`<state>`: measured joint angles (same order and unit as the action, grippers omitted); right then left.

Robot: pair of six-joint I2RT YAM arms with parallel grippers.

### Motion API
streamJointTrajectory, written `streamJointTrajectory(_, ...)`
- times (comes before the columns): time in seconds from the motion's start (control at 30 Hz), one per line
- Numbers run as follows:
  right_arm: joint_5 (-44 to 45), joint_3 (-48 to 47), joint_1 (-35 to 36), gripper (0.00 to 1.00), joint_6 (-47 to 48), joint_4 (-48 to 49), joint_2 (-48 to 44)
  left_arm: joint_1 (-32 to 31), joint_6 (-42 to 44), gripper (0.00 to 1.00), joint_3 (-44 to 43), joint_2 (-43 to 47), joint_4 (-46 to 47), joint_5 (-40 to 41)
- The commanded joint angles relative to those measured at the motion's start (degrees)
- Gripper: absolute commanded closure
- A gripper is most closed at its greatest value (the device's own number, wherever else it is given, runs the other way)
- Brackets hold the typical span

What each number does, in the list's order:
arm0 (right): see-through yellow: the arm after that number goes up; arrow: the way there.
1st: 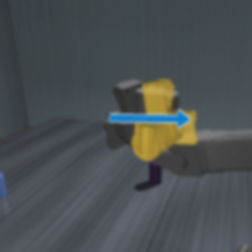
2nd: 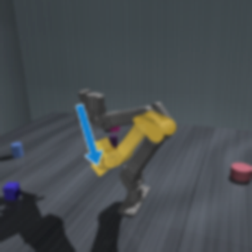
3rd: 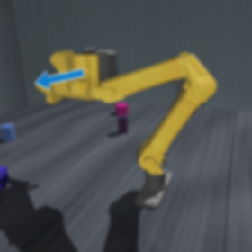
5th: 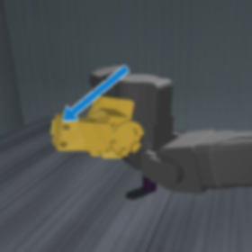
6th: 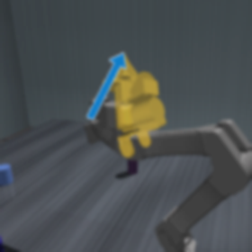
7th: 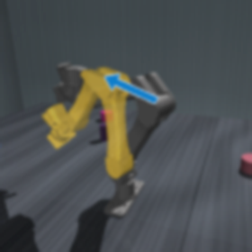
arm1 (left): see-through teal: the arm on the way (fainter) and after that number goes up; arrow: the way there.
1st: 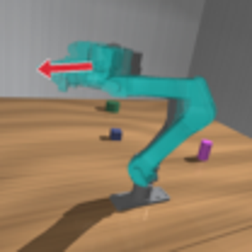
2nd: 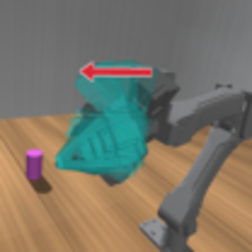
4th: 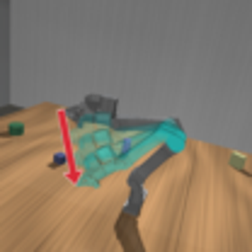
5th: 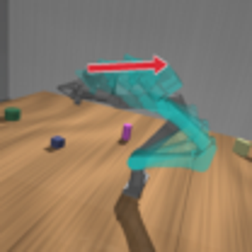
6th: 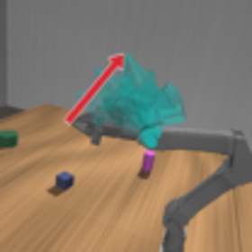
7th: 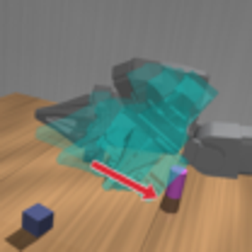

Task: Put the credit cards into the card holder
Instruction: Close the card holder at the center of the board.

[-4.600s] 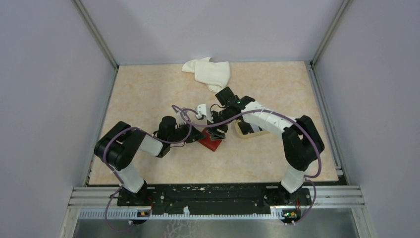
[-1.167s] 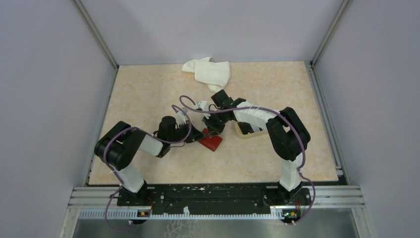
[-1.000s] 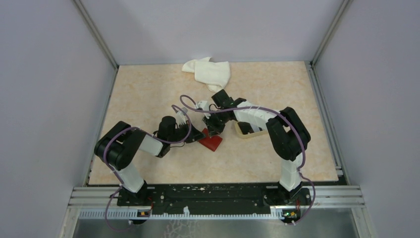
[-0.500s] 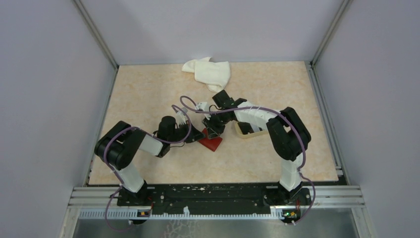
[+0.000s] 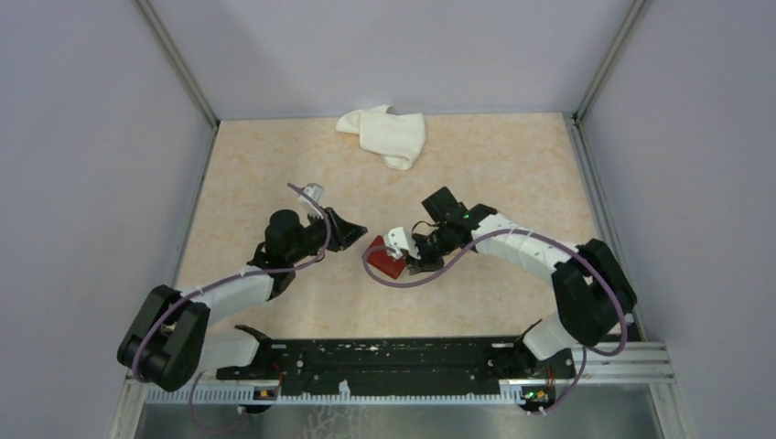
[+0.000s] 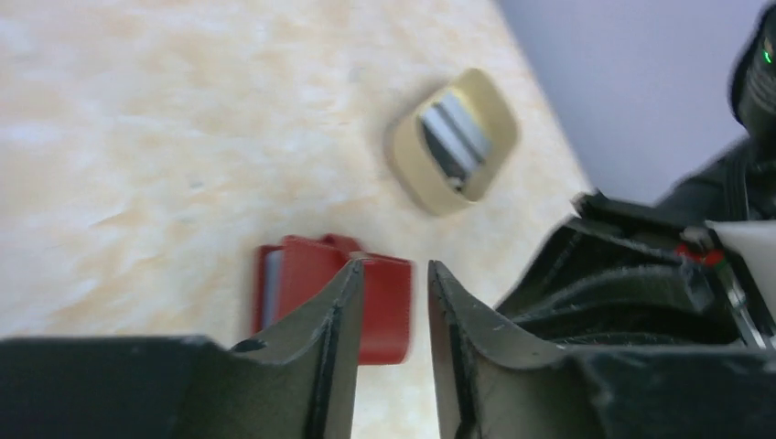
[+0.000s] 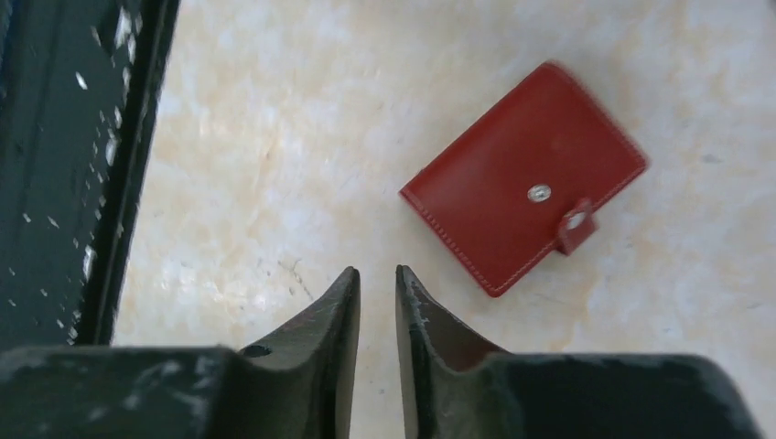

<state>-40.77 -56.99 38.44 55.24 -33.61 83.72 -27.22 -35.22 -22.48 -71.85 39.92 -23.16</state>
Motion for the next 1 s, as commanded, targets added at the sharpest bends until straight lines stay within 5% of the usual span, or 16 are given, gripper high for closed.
streamJointTrajectory(0.0, 5.5, 1.7, -0.5, 0.91, 9.4, 1.5, 5.7, 3.0, 2.2, 0.71, 0.0, -2.1, -15.9, 9.8)
streamJointTrajectory(0.07, 7.5, -1.3, -0.4, 0.99, 4.5, 1.6, 9.5, 4.2, 1.7, 0.80, -1.6, -6.0, -17.0, 7.6)
streamJointTrajectory(0.2, 11.4, -0.2, 0.5, 1.00, -2.5, 9.3, 11.2, 4.6, 1.3, 0.91, -6.2, -14.6, -18.7, 2.8)
streamJointTrajectory(0.5, 17.1, -1.1, 0.7, 0.96, -17.6, 20.4, 14.0, 2.9, -2.2, 0.93, -7.1, -22.7, -14.2, -7.6)
streamJointTrajectory(0.83, 17.2, -8.8, -1.2, 0.92, -17.9, 14.5, 15.7, -6.9, -11.6, 0.92, 4.3, -19.4, -1.0, -5.2)
streamJointTrajectory(0.97, 17.4, -5.9, -5.4, 0.81, -13.8, 11.5, 7.5, -6.6, -9.2, 0.84, 7.3, -9.7, -7.8, 2.5)
